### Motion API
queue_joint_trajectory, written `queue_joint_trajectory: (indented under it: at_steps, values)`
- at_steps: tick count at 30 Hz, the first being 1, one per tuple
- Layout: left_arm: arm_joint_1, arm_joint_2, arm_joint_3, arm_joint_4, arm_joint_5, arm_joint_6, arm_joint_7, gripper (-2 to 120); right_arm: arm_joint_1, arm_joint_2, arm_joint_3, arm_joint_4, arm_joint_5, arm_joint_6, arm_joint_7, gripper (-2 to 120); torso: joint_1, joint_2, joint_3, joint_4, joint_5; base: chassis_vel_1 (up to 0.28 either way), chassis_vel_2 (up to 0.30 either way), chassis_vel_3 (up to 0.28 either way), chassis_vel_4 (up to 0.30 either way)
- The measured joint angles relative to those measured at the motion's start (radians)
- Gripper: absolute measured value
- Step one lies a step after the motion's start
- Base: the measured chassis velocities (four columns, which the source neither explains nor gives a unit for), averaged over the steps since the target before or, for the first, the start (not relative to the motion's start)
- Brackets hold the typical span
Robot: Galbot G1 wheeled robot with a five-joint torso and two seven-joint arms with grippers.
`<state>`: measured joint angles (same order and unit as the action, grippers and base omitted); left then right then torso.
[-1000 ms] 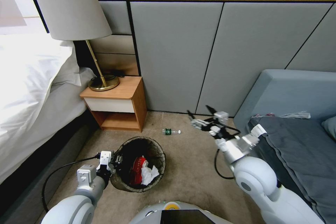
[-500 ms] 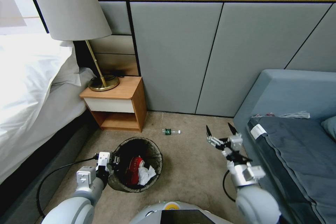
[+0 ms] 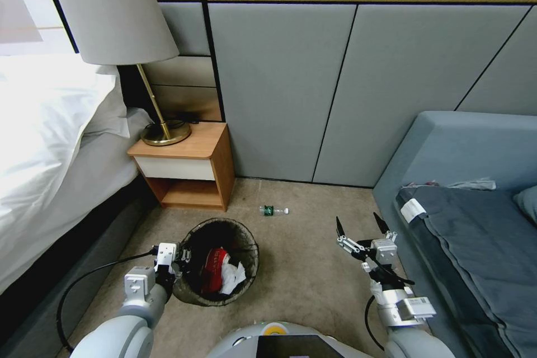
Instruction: Pick up the trash bin, then pick up the garbage from the floor and place it into the trash bin.
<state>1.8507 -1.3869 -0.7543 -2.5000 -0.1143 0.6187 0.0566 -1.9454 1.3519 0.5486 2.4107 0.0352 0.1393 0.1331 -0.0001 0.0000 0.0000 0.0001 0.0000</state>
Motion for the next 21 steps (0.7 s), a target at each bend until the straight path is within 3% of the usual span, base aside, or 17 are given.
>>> queue_joint_trajectory:
  at_steps: [21]
  values:
    - [0.009, 0.006, -0.077, 0.0, -0.031, 0.009, 0.014, 6, -0.008, 0.017, -0.028, 0.015, -0.026, -0.024, 0.002, 100, 0.0, 0.0, 0.0, 0.0, 0.0, 0.0, 0.0, 0.0, 0.0]
